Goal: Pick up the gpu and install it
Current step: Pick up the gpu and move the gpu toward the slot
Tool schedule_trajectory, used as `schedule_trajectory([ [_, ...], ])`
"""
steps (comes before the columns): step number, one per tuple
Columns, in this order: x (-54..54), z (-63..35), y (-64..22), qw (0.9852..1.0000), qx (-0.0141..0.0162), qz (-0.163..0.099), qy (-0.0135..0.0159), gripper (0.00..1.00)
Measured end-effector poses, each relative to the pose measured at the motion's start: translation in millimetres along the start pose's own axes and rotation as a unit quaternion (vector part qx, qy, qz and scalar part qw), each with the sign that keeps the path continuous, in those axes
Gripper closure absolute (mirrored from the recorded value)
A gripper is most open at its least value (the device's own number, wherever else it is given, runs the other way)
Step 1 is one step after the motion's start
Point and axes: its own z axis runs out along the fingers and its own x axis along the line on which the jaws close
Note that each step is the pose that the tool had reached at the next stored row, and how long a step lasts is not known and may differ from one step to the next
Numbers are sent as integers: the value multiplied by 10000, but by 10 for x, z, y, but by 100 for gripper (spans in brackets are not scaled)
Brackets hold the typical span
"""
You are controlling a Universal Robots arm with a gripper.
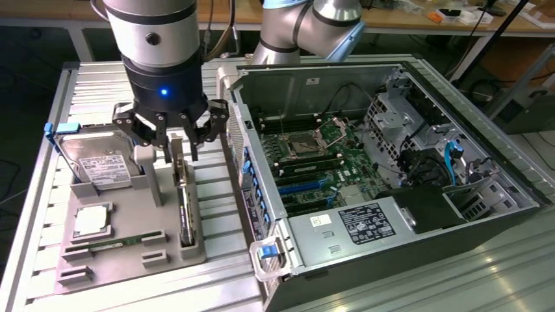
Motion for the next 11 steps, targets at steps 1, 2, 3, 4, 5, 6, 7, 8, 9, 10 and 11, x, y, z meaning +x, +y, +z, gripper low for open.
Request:
schedule_trajectory([
  [1, 1, 34, -5, 10000, 0, -2, 0, 58],
  [2, 1, 46, -7, 10000, 0, -3, 0, 58],
  [3, 1, 52, -7, 10000, 0, -3, 0, 58],
  [4, 1, 57, -7, 10000, 0, -3, 0, 58],
  [5, 1, 64, -8, 10000, 0, -3, 0, 58],
  [6, 1, 70, -8, 10000, 0, -3, 0, 58],
  [7, 1, 75, -9, 10000, 0, -4, 0, 58],
  [8, 1, 81, -9, 10000, 0, -4, 0, 58],
  [9, 2, 85, -9, 10000, 0, -4, 0, 58],
  [10, 1, 88, -10, 10000, 1, -4, 1, 58],
  [11, 2, 90, -10, 10000, 1, -4, 1, 58],
])
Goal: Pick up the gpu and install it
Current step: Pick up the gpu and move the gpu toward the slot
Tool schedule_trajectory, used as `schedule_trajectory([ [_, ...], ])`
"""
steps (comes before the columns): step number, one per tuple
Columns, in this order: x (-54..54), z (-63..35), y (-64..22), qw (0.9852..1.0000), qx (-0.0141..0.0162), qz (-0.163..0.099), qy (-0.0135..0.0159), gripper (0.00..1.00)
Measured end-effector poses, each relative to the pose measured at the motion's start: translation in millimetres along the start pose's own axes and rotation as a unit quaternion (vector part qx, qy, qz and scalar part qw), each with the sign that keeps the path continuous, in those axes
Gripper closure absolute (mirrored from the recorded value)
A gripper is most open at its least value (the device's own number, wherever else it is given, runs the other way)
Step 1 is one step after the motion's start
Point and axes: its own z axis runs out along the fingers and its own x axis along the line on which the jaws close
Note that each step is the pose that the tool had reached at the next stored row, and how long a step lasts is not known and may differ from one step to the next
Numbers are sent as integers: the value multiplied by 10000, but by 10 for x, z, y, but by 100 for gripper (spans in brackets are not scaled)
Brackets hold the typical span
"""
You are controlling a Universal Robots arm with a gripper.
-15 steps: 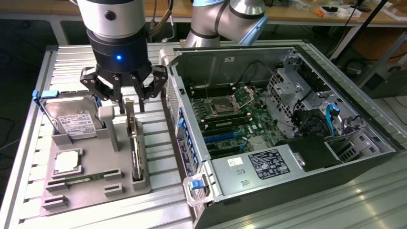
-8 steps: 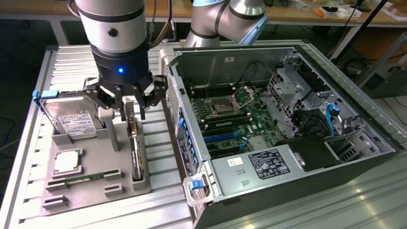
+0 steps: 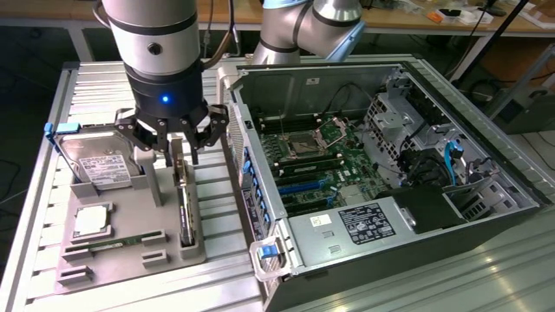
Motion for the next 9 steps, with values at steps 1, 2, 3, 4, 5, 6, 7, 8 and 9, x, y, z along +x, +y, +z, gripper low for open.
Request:
schedule_trajectory([
  [1, 0, 3, 0, 10000, 0, 0, 0, 58],
  [2, 0, 5, 0, 10000, -1, 0, -1, 58],
  [3, 0, 6, 0, 10000, 0, 0, -1, 58],
  [4, 0, 7, 0, 10000, 0, 0, 0, 58],
  [5, 0, 8, 0, 10000, 0, 0, 0, 58],
  [6, 0, 10, -1, 10000, 0, 0, -1, 58],
  [7, 0, 12, -1, 10000, -1, 0, -1, 58],
  [8, 1, 34, -2, 10000, -1, 0, -1, 58],
  [9, 1, 56, -3, 10000, -1, 0, -1, 58],
])
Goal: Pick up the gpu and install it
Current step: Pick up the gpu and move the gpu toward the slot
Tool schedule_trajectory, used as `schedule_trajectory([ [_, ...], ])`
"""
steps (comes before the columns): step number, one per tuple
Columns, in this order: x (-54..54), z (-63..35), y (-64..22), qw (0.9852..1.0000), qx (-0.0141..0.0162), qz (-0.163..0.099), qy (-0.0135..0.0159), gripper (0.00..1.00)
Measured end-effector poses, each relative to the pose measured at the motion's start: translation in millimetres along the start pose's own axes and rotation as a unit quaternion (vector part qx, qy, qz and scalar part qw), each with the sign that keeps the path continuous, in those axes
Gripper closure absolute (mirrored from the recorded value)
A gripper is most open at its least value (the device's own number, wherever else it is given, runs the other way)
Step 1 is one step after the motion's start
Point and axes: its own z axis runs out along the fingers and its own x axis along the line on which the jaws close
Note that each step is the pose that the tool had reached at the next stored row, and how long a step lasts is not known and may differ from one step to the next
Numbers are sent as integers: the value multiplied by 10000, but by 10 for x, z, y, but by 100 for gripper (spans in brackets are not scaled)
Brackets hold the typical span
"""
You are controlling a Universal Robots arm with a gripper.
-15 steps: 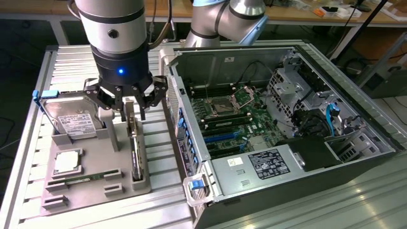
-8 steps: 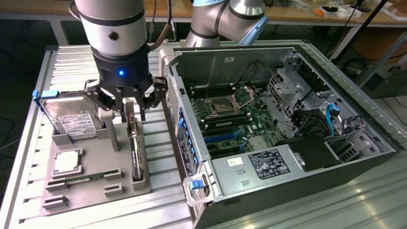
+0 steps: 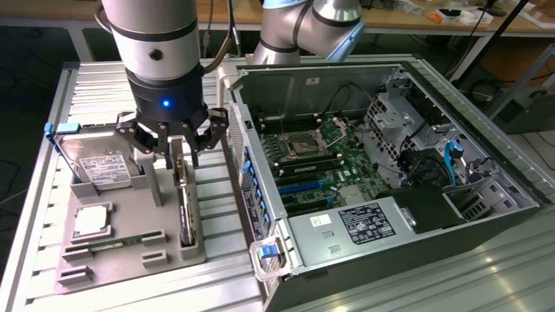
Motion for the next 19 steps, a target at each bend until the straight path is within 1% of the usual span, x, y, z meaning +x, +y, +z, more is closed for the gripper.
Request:
schedule_trajectory([
  [4, 0, 5, 0, 10000, 0, 0, 0, 58],
  [6, 1, 34, -2, 10000, 0, 0, 0, 58],
  [9, 1, 38, -2, 10000, 0, 0, 0, 58],
  [19, 3, 122, -11, 10000, 0, -7, 1, 58],
])
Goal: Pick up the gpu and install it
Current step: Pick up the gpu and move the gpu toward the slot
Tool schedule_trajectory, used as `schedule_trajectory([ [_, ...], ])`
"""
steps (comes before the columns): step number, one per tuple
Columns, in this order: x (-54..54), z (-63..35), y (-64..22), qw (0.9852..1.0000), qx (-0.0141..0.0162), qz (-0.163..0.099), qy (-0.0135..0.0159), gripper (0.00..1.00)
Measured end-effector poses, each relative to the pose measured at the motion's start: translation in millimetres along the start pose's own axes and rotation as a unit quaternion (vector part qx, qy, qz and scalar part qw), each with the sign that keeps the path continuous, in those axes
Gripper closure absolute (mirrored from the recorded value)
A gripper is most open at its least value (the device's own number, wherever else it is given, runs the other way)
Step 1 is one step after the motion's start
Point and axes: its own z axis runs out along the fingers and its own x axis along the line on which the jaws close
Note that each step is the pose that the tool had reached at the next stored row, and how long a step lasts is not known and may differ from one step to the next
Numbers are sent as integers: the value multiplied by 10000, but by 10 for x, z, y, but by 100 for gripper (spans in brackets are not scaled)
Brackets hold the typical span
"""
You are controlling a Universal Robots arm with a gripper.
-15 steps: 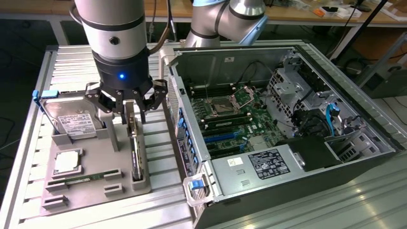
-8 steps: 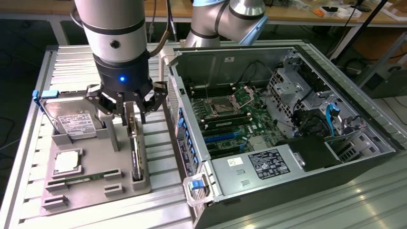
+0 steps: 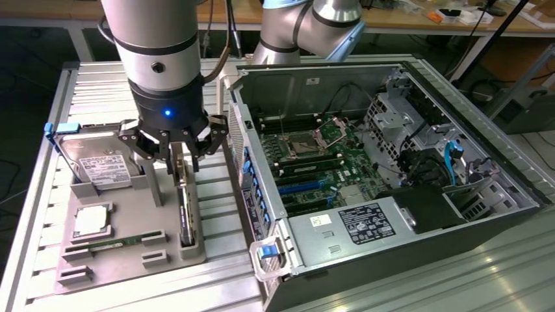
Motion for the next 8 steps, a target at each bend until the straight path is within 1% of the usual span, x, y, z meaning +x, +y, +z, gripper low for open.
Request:
schedule_trajectory([
  [8, 0, 47, -12, 10000, 0, 0, 0, 58],
])
